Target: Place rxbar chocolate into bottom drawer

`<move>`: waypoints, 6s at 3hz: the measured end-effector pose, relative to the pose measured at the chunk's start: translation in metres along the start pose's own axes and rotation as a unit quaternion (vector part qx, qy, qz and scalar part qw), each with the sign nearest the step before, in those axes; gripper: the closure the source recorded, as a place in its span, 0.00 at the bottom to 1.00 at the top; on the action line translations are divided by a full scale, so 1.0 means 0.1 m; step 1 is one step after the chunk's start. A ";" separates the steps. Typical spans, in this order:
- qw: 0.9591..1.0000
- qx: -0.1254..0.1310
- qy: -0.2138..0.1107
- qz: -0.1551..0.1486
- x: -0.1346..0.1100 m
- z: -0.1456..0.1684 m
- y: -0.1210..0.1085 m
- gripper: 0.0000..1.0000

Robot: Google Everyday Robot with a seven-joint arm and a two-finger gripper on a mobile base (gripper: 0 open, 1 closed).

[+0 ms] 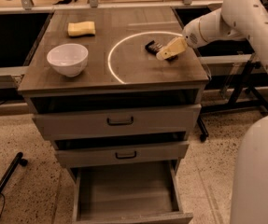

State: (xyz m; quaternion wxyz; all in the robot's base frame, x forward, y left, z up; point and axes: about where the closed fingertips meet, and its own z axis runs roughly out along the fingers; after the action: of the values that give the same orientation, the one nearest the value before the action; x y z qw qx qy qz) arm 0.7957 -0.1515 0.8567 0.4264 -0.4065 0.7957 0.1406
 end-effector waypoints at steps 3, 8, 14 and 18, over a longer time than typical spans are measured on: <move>0.999 0.029 0.024 0.033 0.06 0.35 -0.08 0.00; 0.999 0.021 0.022 0.015 -0.17 0.25 0.10 1.00; 0.991 -0.079 -0.074 -0.078 -0.43 -0.61 1.63 1.00; 0.992 -0.087 -0.085 0.031 0.73 -0.64 2.49 1.00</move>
Offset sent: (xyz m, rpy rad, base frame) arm 0.0251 0.0045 -0.0186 -0.0293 0.0228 -0.1192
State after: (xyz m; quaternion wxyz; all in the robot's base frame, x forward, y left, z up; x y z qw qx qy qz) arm 0.5464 -0.0701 0.8062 0.4506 -0.4041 0.7536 0.2564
